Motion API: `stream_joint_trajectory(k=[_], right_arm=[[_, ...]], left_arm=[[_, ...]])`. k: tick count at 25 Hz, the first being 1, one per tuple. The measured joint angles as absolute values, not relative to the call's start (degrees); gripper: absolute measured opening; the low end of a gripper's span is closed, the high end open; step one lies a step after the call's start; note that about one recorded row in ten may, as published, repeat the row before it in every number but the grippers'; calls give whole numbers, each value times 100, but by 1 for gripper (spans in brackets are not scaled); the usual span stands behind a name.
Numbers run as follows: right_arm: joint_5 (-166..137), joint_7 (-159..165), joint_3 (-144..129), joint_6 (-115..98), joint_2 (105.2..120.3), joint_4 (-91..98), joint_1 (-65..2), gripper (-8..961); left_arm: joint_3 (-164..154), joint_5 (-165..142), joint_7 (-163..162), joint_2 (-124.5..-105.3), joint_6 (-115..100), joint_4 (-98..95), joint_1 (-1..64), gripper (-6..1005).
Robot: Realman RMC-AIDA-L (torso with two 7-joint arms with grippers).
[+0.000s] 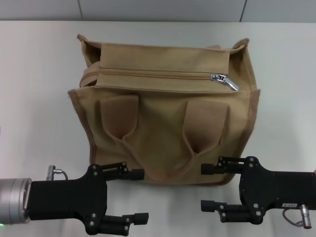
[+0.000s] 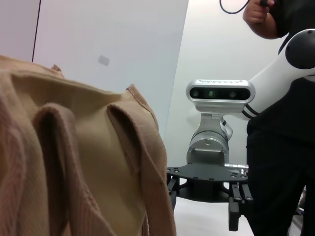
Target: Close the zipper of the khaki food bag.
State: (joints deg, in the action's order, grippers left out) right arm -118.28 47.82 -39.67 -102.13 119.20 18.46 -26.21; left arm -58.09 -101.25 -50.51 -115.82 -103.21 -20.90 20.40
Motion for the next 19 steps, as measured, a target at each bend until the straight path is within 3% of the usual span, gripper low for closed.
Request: stream_joint_trajectory(k=[19], right_arm=[[-11823,4780,-3973,-10203,11927,1837,-2637,694]], left_arm=[[-5809,-10222,-5048,-11557,-10406,-2094,2051,812]])
